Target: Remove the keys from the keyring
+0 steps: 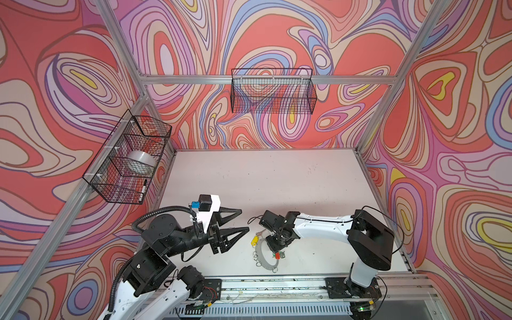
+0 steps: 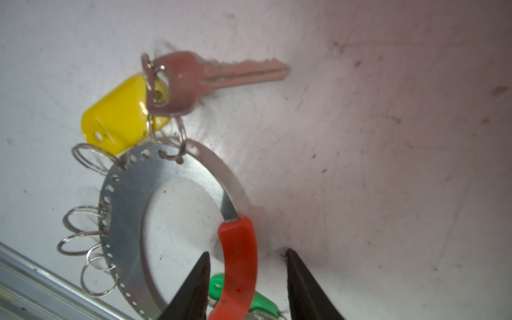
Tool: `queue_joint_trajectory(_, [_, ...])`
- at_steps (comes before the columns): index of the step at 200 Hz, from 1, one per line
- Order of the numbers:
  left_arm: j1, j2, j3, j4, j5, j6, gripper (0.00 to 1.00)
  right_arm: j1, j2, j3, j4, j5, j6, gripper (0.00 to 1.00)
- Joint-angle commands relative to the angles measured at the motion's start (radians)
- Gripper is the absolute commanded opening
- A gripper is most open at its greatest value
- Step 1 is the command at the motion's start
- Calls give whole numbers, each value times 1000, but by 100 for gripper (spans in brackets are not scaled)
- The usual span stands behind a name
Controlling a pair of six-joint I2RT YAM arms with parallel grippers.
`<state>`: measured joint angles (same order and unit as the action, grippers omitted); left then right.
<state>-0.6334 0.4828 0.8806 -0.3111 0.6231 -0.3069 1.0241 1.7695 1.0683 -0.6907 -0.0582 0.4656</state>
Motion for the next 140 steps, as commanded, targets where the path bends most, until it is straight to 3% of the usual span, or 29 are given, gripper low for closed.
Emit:
queue_joint_trajectory(1, [0, -6, 12, 1, -3, 8, 68, 16, 52, 26, -6, 62, 6, 45])
queue_joint_trajectory(18, [1, -7, 10, 1, -3, 8, 68, 45, 81, 47, -24, 78, -4, 44])
queue_joint_trajectory(51, [0, -10, 11, 0, -6, 6, 68, 56, 113, 27, -22, 84, 16, 34])
queue_joint_trajectory(120, [0, 6, 39, -20, -10, 6, 68, 57, 82, 35, 66, 135, -7, 0])
queue_joint_trajectory(140, [1, 8, 43, -19, -16, 3, 69, 56, 57, 44, 107, 164, -22, 0])
